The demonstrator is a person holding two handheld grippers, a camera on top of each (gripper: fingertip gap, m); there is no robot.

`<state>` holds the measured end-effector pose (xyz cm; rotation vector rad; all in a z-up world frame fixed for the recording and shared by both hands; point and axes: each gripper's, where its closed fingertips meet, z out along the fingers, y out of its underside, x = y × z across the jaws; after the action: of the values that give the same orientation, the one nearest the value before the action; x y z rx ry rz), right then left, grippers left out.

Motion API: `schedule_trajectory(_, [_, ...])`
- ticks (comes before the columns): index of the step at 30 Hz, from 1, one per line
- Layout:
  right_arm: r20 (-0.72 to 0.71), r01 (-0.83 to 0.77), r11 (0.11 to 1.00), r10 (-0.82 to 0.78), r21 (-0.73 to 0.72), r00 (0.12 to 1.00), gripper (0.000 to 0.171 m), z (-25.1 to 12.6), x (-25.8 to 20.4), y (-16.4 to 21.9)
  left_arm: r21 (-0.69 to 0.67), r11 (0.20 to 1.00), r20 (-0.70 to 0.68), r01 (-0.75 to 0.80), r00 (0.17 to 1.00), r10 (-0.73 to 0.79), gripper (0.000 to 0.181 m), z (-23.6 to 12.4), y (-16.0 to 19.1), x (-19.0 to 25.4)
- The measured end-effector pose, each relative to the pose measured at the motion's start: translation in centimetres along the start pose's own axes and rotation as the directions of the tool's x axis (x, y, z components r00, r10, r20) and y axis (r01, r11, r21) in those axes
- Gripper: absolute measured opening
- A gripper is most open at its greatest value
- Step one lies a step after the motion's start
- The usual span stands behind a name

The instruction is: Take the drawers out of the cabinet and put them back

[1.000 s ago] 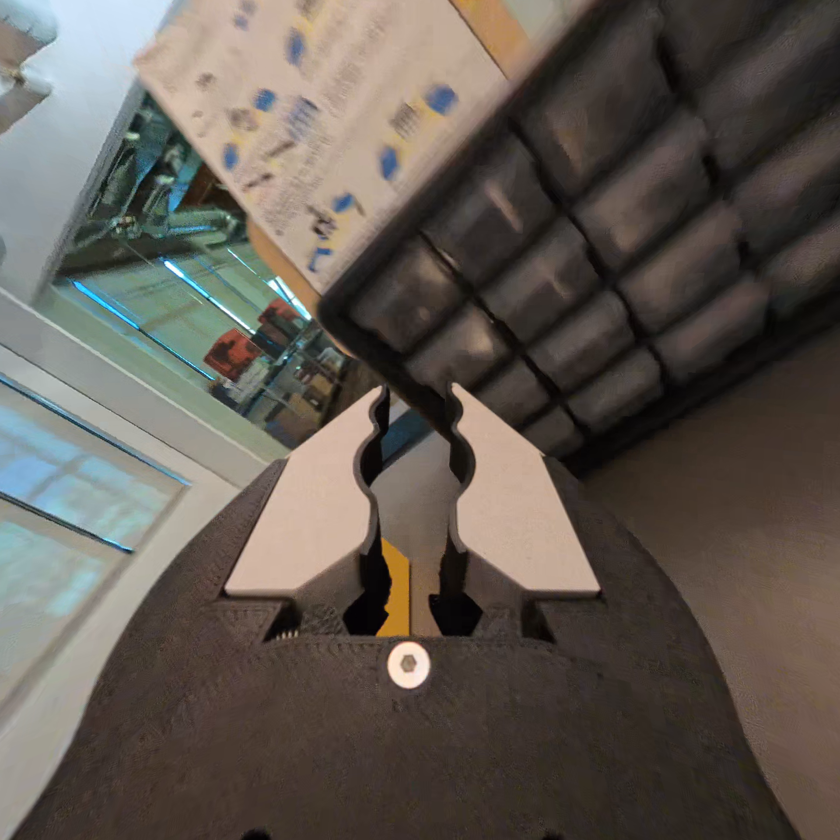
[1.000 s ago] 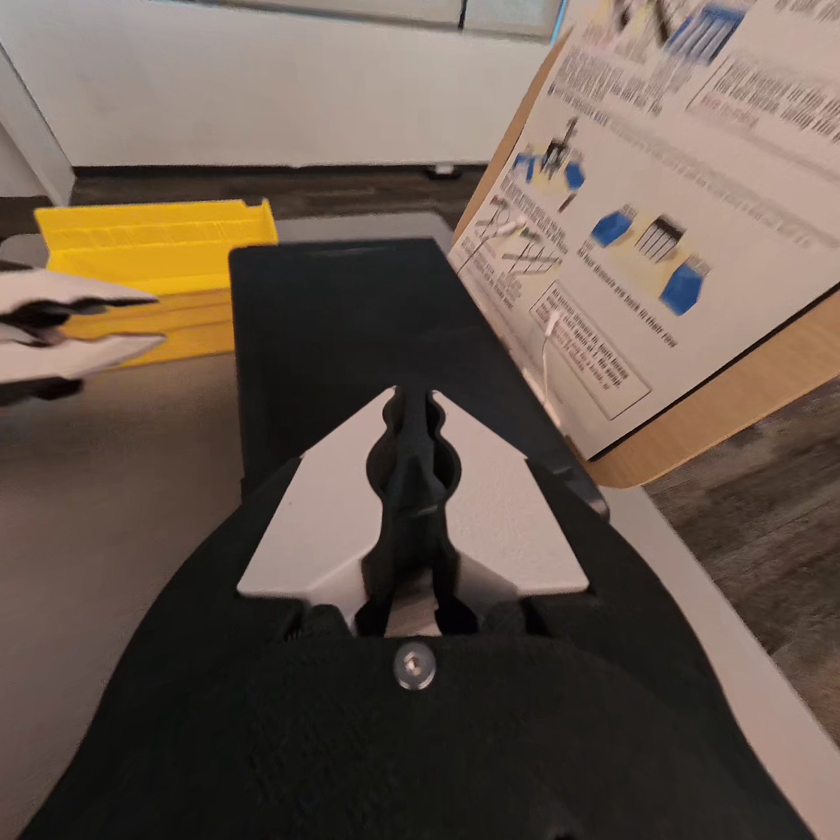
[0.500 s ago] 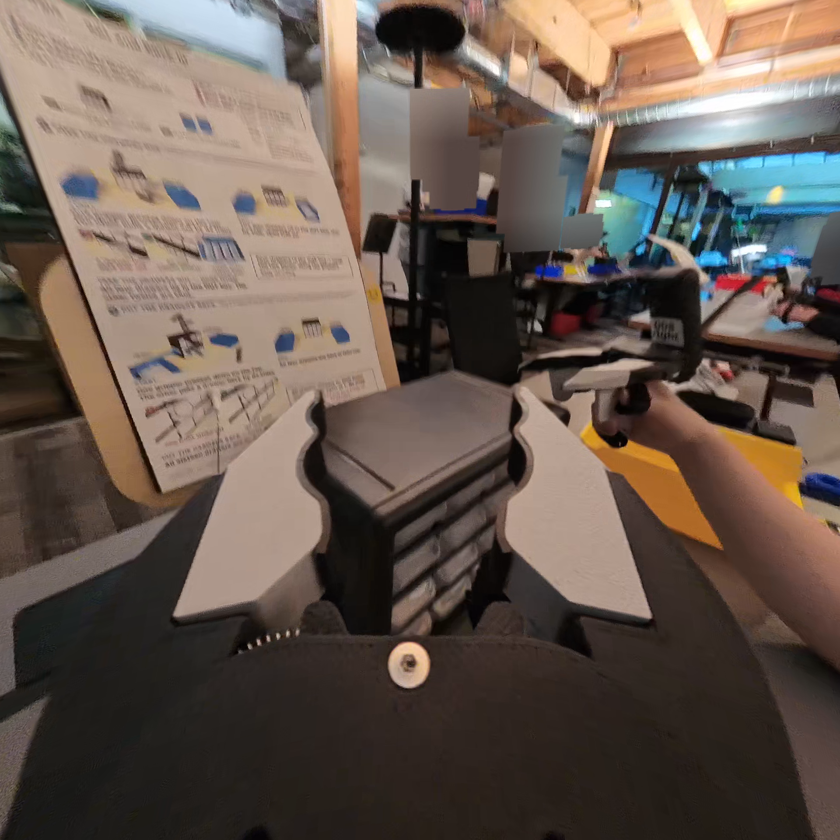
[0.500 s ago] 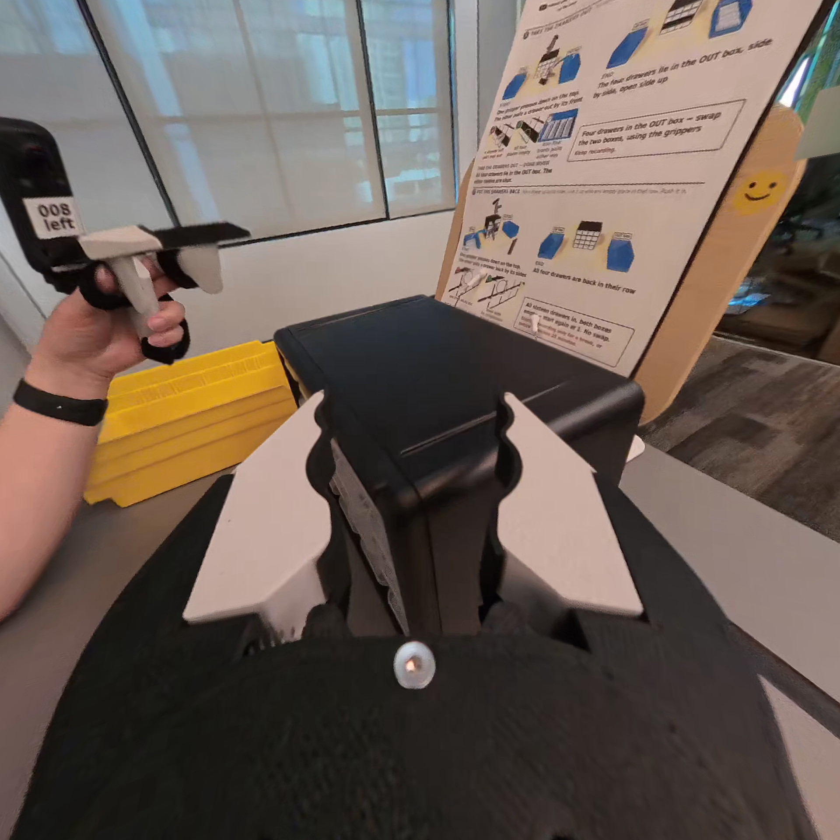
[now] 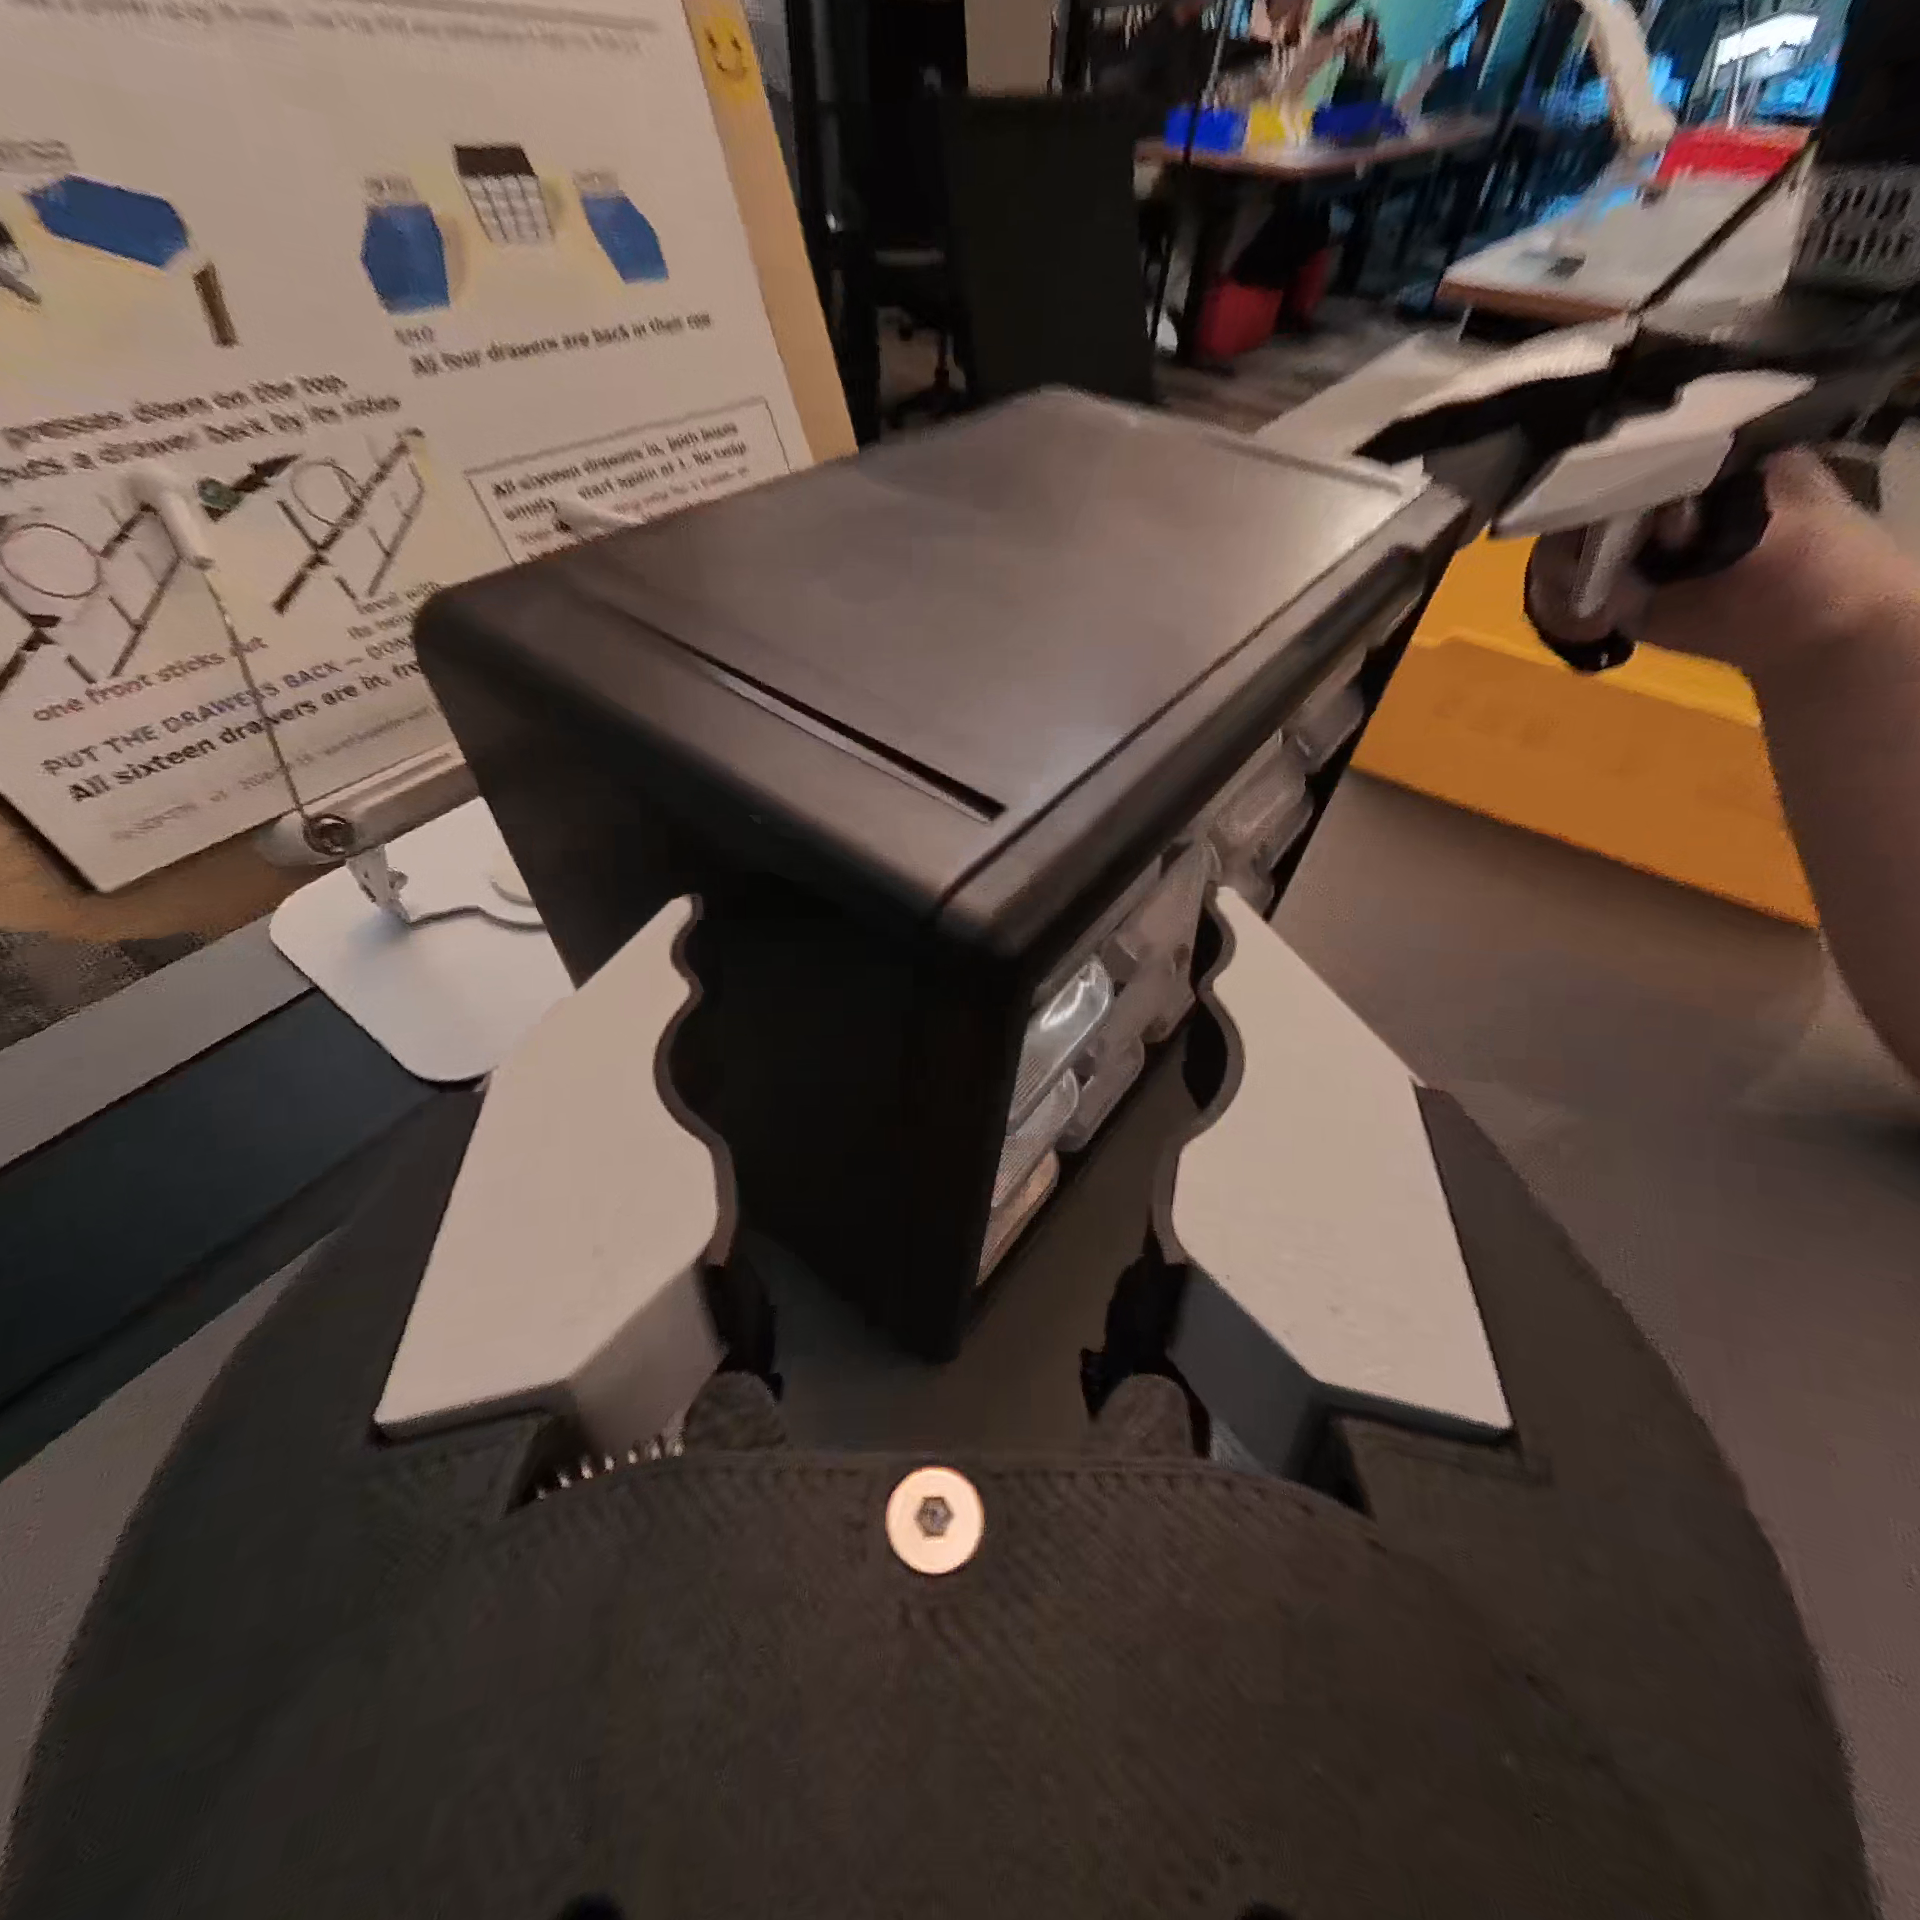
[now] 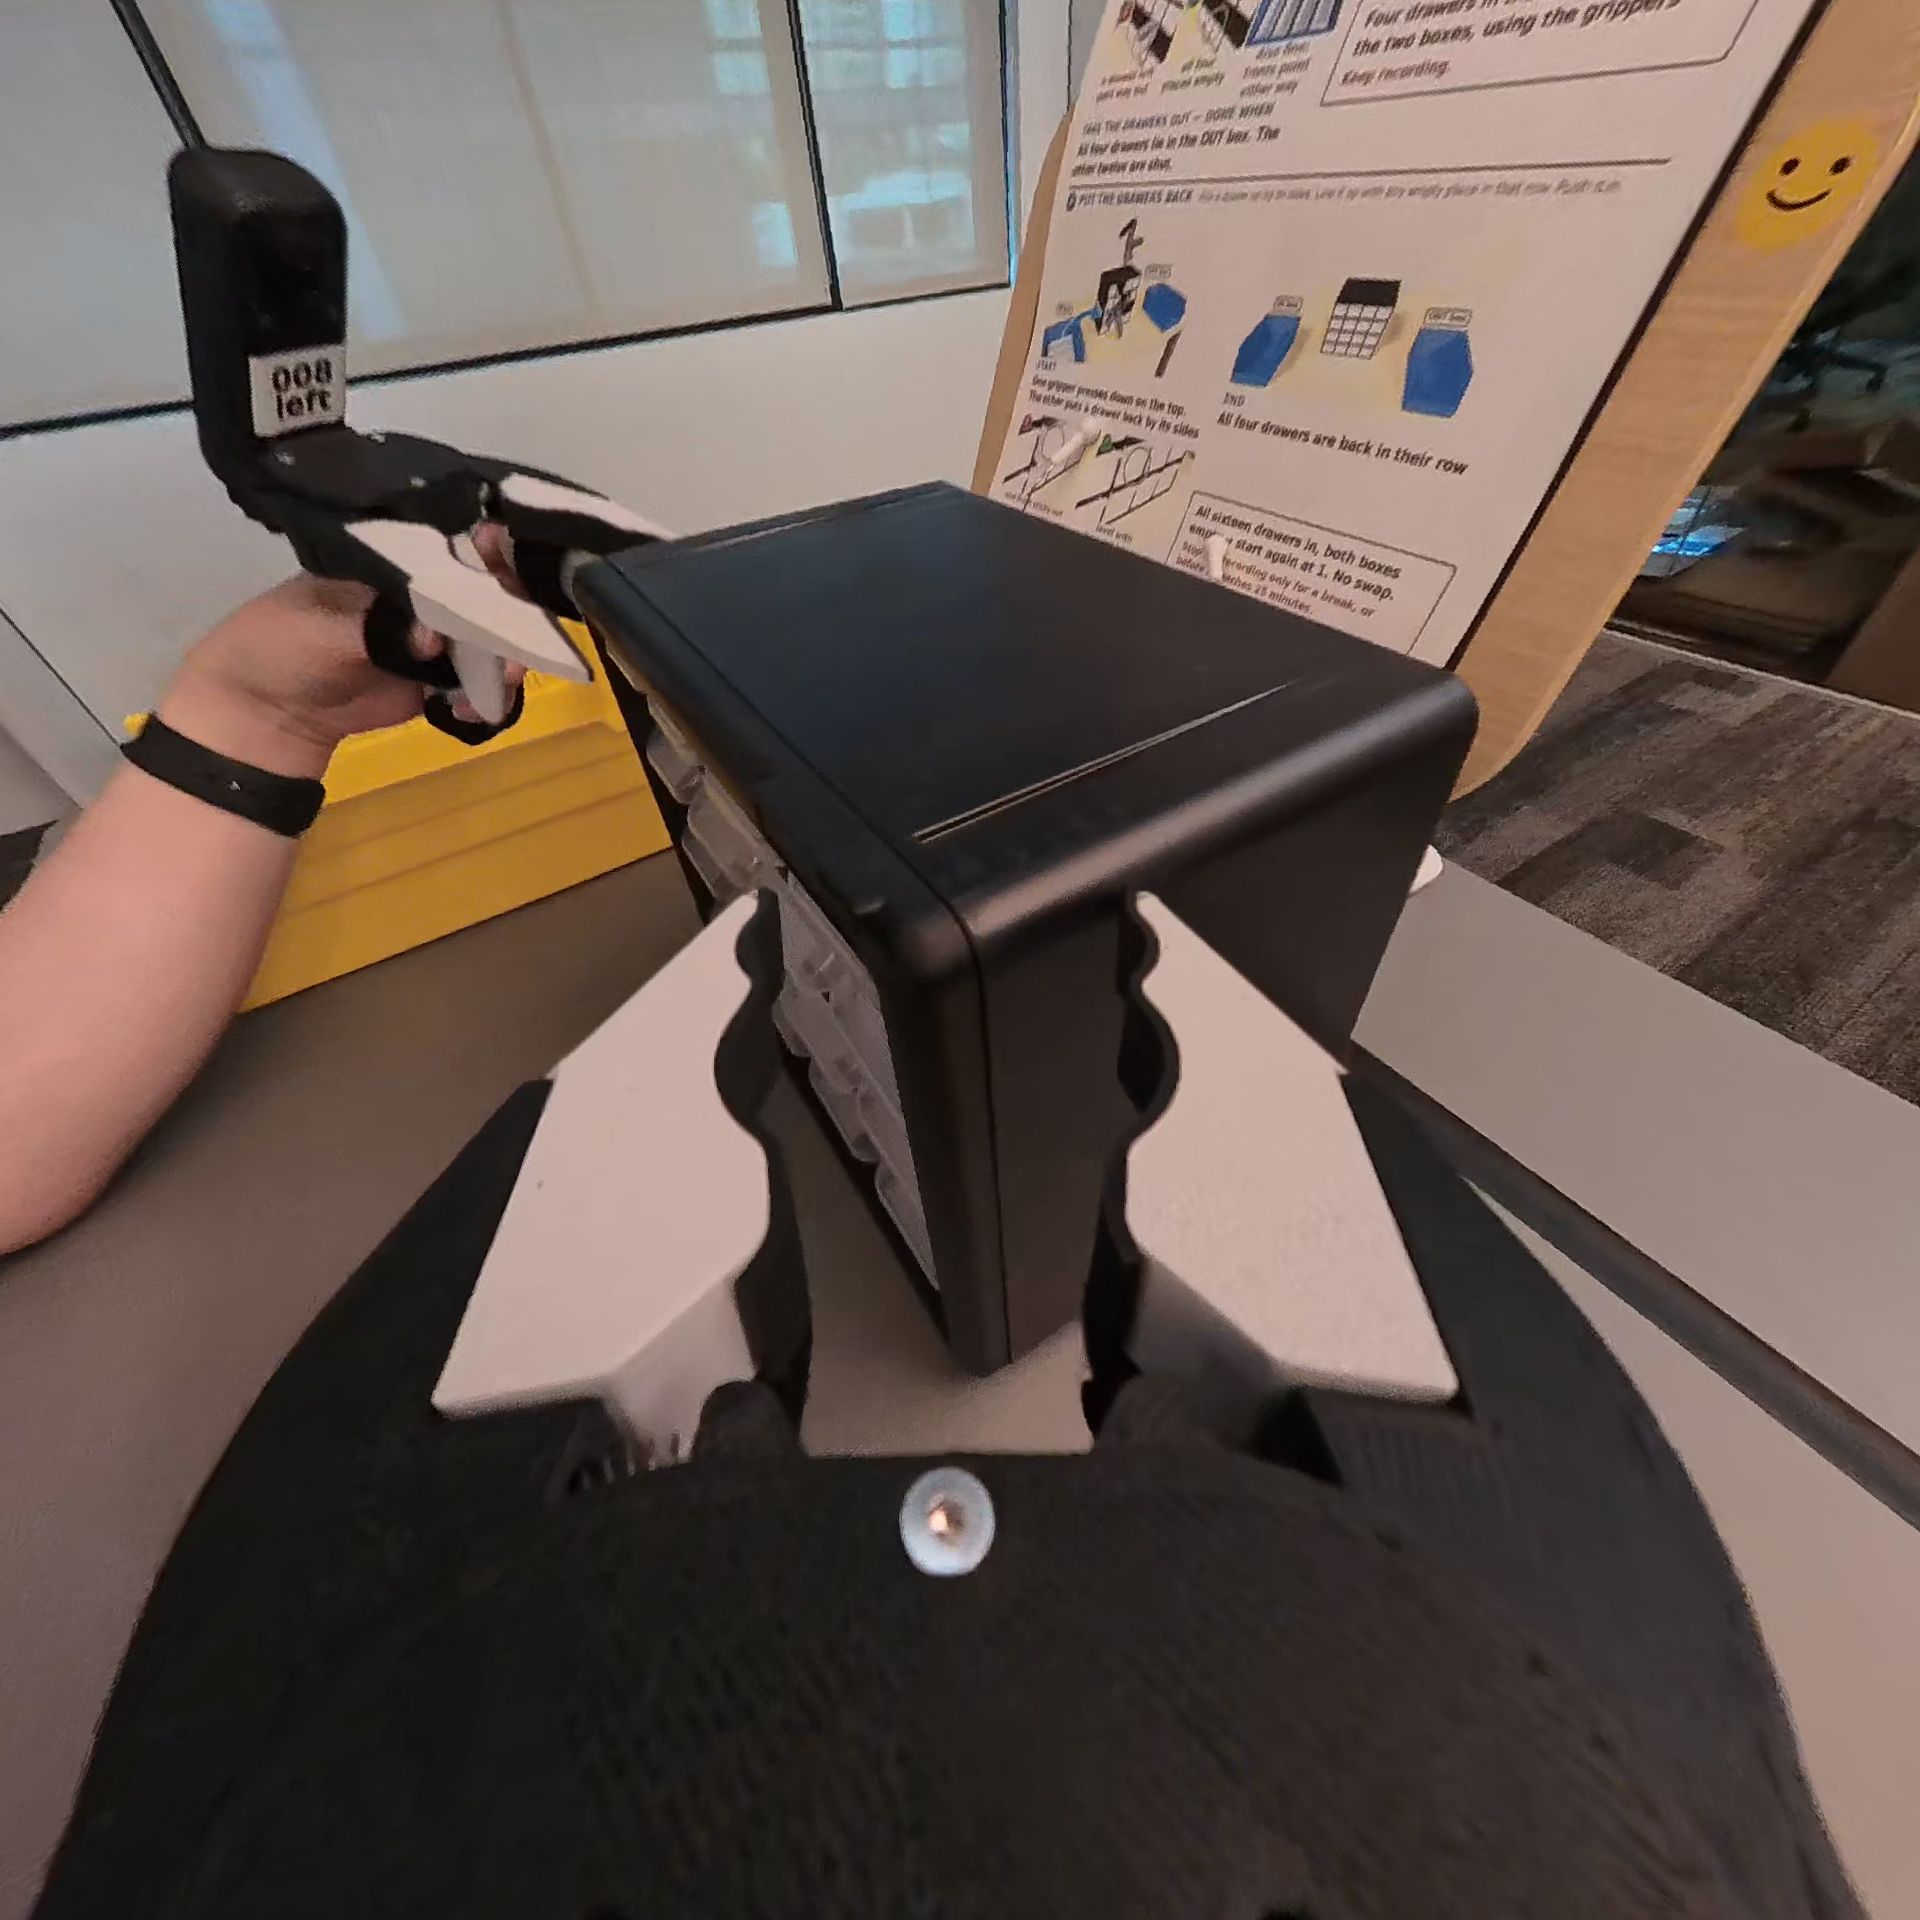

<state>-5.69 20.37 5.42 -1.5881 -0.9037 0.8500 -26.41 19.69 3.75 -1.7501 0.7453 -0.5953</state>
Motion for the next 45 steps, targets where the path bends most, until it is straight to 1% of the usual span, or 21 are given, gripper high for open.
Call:
schedule_trajectory(1, [-0.008, 0.013, 1.000, -0.014, -0.010, 1.000, 0.062, 0.0, 0.0, 0.2, -0.011, 1.000, 0.023, -0.013, 1.000, 0.013, 0.091, 0.2, 0.1, -0.2])
schedule_trajectory(3, [-0.024, 0.031, 0.999, -0.031, -0.021, 0.999, 0.061, 0.1, 0.1, 0.2, -0.022, 0.999, 0.053, -0.023, 0.998, 0.025, 0.082, 0.3, 0.2, -0.5])
schedule_trajectory(6, [-0.041, 0.031, 0.999, -0.033, -0.034, 0.999, 0.061, 0.1, 0.1, 0.3, -0.027, 0.999, 0.032, -0.018, 0.999, 0.019, 0.091, 0.3, 0.2, 0.0])
schedule_trajectory(11, [-0.025, 0.008, 1.000, -0.008, -0.018, 1.000, 0.059, -0.1, 0.3, 0.0, -0.034, 0.999, 0.036, -0.006, 0.999, 0.007, 0.097, 0.3, 0.2, 0.3])
schedule_trajectory(12, [-0.075, 0.016, 0.999, -0.020, -0.046, 0.997, 0.060, -0.8, 0.8, -0.2, -0.033, 0.999, 0.038, 0.004, 0.999, -0.003, 0.096, 0.3, 0.1, 0.2])
schedule_trajectory(13, [-0.169, 0.032, 0.996, -0.046, -0.088, 0.984, 0.060, -2.4, 1.6, -0.5, -0.028, 0.999, 0.037, 0.023, 0.999, -0.022, 0.095, 0.3, 0.0, 0.2])
schedule_trajectory(15, [-0.363, 0.077, 0.987, -0.124, -0.142, 0.923, 0.062, -7.8, 2.4, -1.7, -0.001, 0.998, 0.018, 0.070, 0.997, -0.070, 0.094, 0.2, -0.5, 0.1])
schedule_trajectory(17, [-0.538, 0.090, 0.973, -0.194, -0.214, 0.820, 0.064, -14.8, 3.6, -1.3, 0.038, 0.994, -0.014, 0.106, 0.994, -0.106, 0.094, -0.2, -1.0, 0.1])
schedule_trajectory(18, [-0.595, 0.061, 0.956, -0.229, -0.288, 0.770, 0.065, -18.6, 4.6, 0.2, 0.047, 0.991, -0.028, 0.124, 0.992, -0.123, 0.092, -0.3, -1.0, 0.2])
schedule_trajectory(19, [-0.649, -0.009, 0.930, -0.250, -0.368, 0.719, 0.066, -22.7, 5.9, 2.4, 0.054, 0.988, -0.044, 0.142, 0.989, -0.140, 0.091, -0.4, -1.1, 0.2])
schedule_trajectory(21, [-0.750, -0.207, 0.868, -0.243, -0.451, 0.615, 0.067, -31.0, 8.7, 7.6, 0.066, 0.985, -0.064, 0.158, 0.986, -0.154, 0.093, -0.5, -1.1, 0.3])
schedule_trajectory(23, [-0.815, -0.352, 0.847, -0.152, -0.399, 0.559, 0.061, -36.9, 9.6, 11.7, 0.068, 0.985, -0.063, 0.158, 0.986, -0.154, 0.092, -0.5, -1.1, 0.3])
schedule_trajectory(24, [-0.826, -0.392, 0.852, -0.080, -0.347, 0.557, 0.057, -38.4, 9.5, 13.1, 0.065, 0.985, -0.058, 0.157, 0.986, -0.154, 0.092, -0.5, -1.1, 0.3])
schedule_trajectory(26, [-0.833, -0.486, 0.823, 0.028, -0.295, 0.553, 0.049, -39.9, 8.9, 16.1, 0.055, 0.987, -0.045, 0.149, 0.988, -0.147, 0.092, -0.4, -1.1, 0.3])
schedule_trajectory(29, [-0.851, -0.586, 0.719, -0.014, -0.373, 0.525, 0.048, -41.4, 8.7, 20.9, 0.038, 0.991, -0.027, 0.128, 0.991, -0.127, 0.094, -0.4, -0.9, 0.4])
schedule_trajectory(31, [-0.865, -0.633, 0.685, 0.008, -0.361, 0.502, 0.029, -41.3, 8.5, 22.5, 0.025, 0.993, -0.020, 0.118, 0.993, -0.118, 0.094, -0.4, -0.8, 0.6])
schedule_trajectory(32, [-0.879, -0.619, 0.712, 0.005, -0.332, 0.477, 0.018, -41.3, 8.8, 22.1, 0.018, 0.993, -0.017, 0.114, 0.993, -0.113, 0.094, -0.4, -0.7, 0.6])
schedule_trajectory(33, [-0.887, -0.622, 0.720, 0.019, -0.309, 0.462, 0.014, -41.2, 8.7, 22.0, 0.011, 0.994, -0.013, 0.108, 0.994, -0.108, 0.095, -0.4, -0.6, 0.7])
schedule_trajectory(35, [-0.897, -0.628, 0.729, 0.043, -0.274, 0.441, 0.014, -40.8, 8.6, 22.0, -0.006, 0.996, -0.001, 0.088, 0.996, -0.088, 0.095, -0.4, -0.4, 0.9])
schedule_trajectory(38, [-0.907, -0.631, 0.721, 0.010, -0.286, 0.422, 0.015, -40.4, 8.3, 21.9, -0.030, 0.998, 0.015, 0.058, 0.998, -0.058, 0.097, -0.3, -0.2, 1.0])
schedule_trajectory(45, [-0.922, -0.649, 0.707, -0.014, -0.282, 0.386, 0.019, -39.6, 7.7, 21.8, -0.021, 0.998, 0.013, 0.067, 0.998, -0.067, 0.094, -0.4, -0.2, 0.9])
